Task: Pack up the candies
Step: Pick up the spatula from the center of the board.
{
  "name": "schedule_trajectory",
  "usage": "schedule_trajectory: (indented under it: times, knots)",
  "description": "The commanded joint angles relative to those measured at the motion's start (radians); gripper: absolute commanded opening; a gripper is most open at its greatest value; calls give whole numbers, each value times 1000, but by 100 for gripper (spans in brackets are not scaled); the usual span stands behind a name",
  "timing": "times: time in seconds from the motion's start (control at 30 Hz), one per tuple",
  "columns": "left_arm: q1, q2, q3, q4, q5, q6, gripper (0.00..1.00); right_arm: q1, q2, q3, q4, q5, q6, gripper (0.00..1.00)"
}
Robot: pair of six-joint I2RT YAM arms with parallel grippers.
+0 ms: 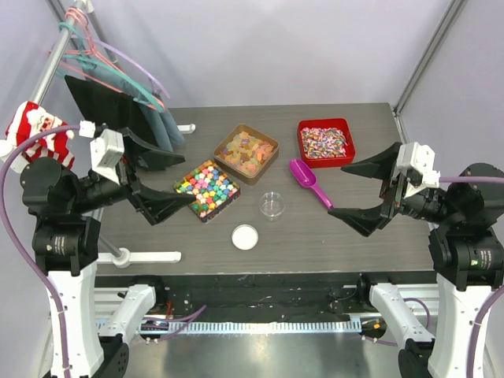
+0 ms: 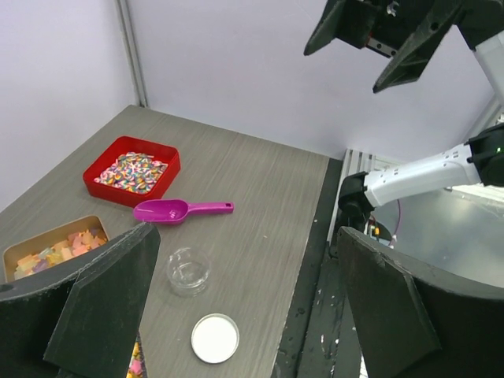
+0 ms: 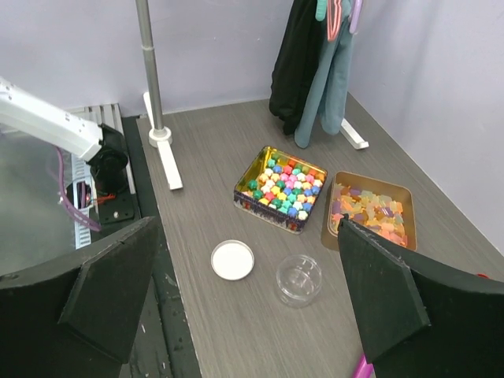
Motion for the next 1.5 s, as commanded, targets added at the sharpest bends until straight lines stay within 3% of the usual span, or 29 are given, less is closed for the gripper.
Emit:
schedule_trajectory:
  times: [0.0, 0.2, 0.27, 0.4, 0.6, 0.77, 0.87, 1.0, 1.4, 1.47]
  knots:
    - [6, 11, -3, 82, -63, -102, 100, -5, 19, 60, -71, -38, -98, 99]
    - [6, 42, -86, 315, -31, -365, 100, -5, 28, 25, -117, -21, -175, 100]
    - [6, 51, -94, 361, -55, -377, 100, -5, 26, 5, -99, 34, -166, 100]
    - [6, 59, -88, 278, -138, -267, 100, -5, 45, -25, -13, 231, -86, 100]
    - [-37, 94, -137, 185, -287, -95, 100, -5, 85, -81, 21, 342, -67, 100]
    - [-265, 143, -165, 61, -572, 146, 100, -5, 115, -156, 133, 418, -7, 99]
    - [-308, 191, -172, 41, -602, 193, 100, -5, 147, -194, 180, 476, 12, 100]
    - [-382, 251, -165, -13, -773, 325, 100, -3, 197, -262, 234, 606, -17, 100]
    - [-398, 312, -233, -30, -799, 410, 100, 10, 362, -467, 386, 832, -70, 91]
    - [-399, 298, -261, 6, -798, 398, 100, 64, 373, -487, 400, 856, -82, 90]
